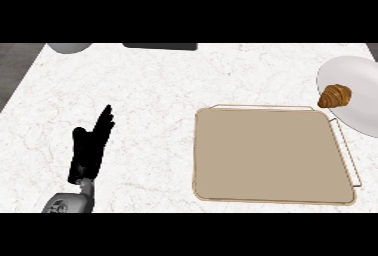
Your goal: Pick the croissant from the tray and place it in the plate
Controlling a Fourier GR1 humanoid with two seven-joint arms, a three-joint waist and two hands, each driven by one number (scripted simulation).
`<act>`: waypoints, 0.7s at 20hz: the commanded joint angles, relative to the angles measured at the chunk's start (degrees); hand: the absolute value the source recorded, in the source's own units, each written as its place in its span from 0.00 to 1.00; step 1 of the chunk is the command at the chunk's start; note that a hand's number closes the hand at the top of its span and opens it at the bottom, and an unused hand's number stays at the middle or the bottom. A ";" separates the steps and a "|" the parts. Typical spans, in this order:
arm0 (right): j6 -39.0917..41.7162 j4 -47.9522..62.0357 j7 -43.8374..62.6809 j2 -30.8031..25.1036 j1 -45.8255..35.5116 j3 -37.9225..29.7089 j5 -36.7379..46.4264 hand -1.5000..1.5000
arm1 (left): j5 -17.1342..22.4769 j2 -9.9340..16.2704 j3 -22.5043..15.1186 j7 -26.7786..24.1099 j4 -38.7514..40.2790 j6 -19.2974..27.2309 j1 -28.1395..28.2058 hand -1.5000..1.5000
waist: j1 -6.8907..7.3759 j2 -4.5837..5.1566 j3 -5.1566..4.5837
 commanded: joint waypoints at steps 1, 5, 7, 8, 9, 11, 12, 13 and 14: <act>1.40 -0.56 -3.16 0.27 0.50 0.54 0.47 0.00 | -1.36 -1.74 -1.35 -0.97 1.02 1.34 0.29 0.50 | 0.08 0.13 -0.03; 1.37 -0.16 -3.02 -0.31 1.15 0.63 0.51 0.00 | 0.21 0.35 0.24 1.82 -0.56 -0.52 -1.89 0.50 | 0.24 0.14 0.04; 0.58 -0.01 -2.06 -0.51 0.87 0.47 0.36 0.00 | -0.18 -0.77 0.46 0.31 1.30 0.70 -2.07 0.50 | -0.04 0.18 -0.02; -2.06 -0.25 -3.20 0.91 1.89 0.50 0.47 0.00 | 0.48 -0.25 0.79 0.15 1.19 -0.19 -2.03 0.50 | 0.20 0.29 0.02; -1.90 -0.06 -4.00 0.35 3.14 0.48 0.50 0.00 | 0.91 0.48 1.17 -0.65 0.47 -0.84 -0.80 0.50 | 0.37 0.26 0.05; -0.36 -0.10 -1.36 -2.28 0.75 0.02 0.07 0.00 | -0.53 -0.13 0.40 0.65 0.37 0.56 -1.53 0.50 | 0.43 0.22 0.04; 0.28 0.12 -2.36 -2.73 2.10 0.24 0.31 0.00 | 0.52 -0.14 1.07 -1.11 1.73 -0.27 -1.27 0.50 | 0.28 0.46 0.06; 0.49 0.04 -2.76 -2.90 2.65 0.73 0.76 0.00 | -0.37 0.22 0.00 0.07 -0.32 -0.29 -0.07 0.50 | 0.44 0.13 0.07; 0.45 0.39 -3.22 -2.98 3.50 0.34 0.41 0.00 | 0.89 0.50 1.39 -0.99 0.94 -0.82 -0.69 0.50 | 0.22 0.33 0.07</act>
